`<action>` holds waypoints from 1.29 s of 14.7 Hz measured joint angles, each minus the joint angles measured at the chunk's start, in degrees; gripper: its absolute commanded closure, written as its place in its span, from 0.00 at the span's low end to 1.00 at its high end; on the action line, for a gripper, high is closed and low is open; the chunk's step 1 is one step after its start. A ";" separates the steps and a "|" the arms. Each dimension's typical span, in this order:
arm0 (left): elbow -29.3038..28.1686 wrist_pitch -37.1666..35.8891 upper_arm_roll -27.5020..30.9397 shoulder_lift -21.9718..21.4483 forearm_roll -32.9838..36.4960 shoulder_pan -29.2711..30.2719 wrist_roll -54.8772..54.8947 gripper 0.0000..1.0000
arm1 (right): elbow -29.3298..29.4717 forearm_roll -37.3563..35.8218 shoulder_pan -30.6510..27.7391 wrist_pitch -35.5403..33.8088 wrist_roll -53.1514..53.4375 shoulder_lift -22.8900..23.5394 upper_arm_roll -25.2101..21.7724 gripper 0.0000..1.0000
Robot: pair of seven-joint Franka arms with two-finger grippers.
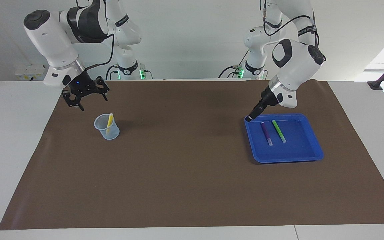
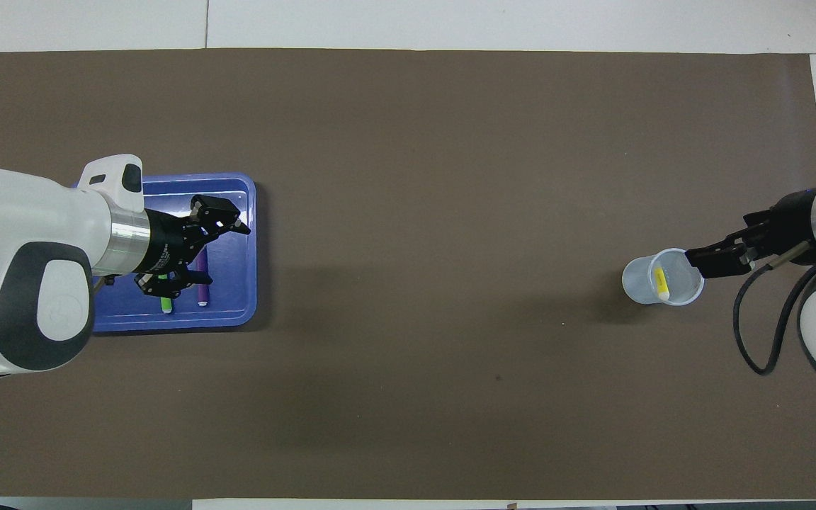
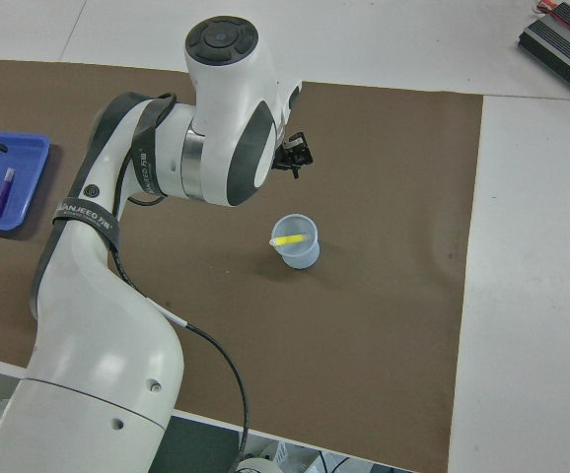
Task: Transfer and insert pens with both arms
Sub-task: 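Grasp the green pen with the left gripper while the right gripper approaches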
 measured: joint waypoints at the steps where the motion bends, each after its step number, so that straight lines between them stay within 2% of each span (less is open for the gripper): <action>1: -0.03 -0.24 0.03 0.30 1.96 1.31 3.60 0.00 | 0.07 2.85 1.07 0.00 0.59 -0.35 0.12 0.00; 3: -0.15 -0.42 0.04 1.32 6.47 3.87 11.49 0.00 | 0.20 7.75 3.68 0.00 6.71 -0.54 0.26 0.00; 7: -0.17 0.00 0.07 4.31 14.80 7.91 27.57 0.00 | 0.38 14.57 10.12 0.08 27.32 -0.54 0.52 0.00; 13: -0.29 6.51 0.06 11.16 26.48 8.87 36.91 0.01 | 0.47 27.91 17.29 5.53 54.92 -0.52 0.60 0.00; 16: -1.36 8.66 0.07 13.24 27.06 9.48 38.39 0.04 | 0.02 32.95 19.21 6.27 60.34 -0.49 0.64 0.00; 19: -2.82 9.35 0.02 13.97 27.07 9.50 38.51 0.16 | -1.46 41.03 19.10 8.74 60.54 0.14 0.43 0.00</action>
